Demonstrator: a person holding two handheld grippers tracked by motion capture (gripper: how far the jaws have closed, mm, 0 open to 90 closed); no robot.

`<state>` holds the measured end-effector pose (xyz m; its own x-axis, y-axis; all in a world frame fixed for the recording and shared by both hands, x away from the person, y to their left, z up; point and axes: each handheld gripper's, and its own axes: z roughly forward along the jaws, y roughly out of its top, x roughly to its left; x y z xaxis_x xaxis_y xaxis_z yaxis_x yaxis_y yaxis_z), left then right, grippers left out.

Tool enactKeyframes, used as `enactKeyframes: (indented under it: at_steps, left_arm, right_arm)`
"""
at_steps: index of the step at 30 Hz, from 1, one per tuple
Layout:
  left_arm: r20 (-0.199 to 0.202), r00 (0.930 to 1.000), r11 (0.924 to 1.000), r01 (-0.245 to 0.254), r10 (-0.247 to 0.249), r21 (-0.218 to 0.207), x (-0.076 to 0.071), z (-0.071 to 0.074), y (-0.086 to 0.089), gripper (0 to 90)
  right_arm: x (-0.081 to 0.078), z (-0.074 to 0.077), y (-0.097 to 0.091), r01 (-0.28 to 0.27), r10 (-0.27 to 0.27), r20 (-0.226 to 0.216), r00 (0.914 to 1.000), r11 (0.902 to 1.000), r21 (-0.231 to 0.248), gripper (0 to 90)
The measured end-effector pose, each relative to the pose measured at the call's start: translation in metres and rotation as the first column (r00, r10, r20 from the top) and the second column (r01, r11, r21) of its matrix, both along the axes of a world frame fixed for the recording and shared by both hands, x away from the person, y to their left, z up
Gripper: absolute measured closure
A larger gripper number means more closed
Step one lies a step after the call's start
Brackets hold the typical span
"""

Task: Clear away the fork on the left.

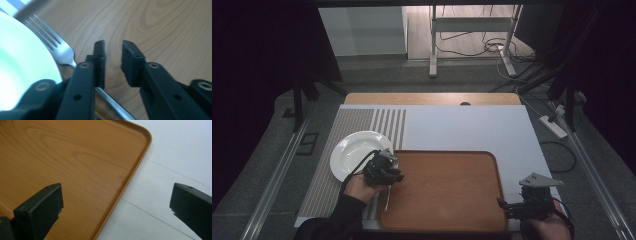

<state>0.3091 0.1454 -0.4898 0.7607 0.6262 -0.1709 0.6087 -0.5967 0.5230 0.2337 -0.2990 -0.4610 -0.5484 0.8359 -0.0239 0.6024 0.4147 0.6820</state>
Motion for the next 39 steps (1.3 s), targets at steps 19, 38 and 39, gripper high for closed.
enactKeyframes:
  at_steps: [19, 38, 39]
  left_arm:
    - [0.053, 0.9902, 0.9851, -0.122, 0.129, -0.121, -0.015, 0.012, 0.043, 12.0]
    - [0.139, 0.9353, 0.9302, -0.29, 0.325, -0.225, -0.06, 0.006, 0.122, 0.0]
    - [0.138, 0.9346, 0.9289, -0.292, 0.328, -0.228, -0.062, 0.006, 0.124, 0.0]
  right_arm:
    - [0.0, 0.0, 0.0, 0.002, -0.002, 0.001, 1.0, 1.0, 0.002, 0.0]
    - [-0.002, 0.0, -0.002, 0.014, -0.014, 0.001, 0.9999, 0.9999, 0.009, 0.0]
    - [-0.002, 0.0, -0.002, 0.014, -0.014, 0.002, 0.9999, 0.9999, 0.009, 0.0]
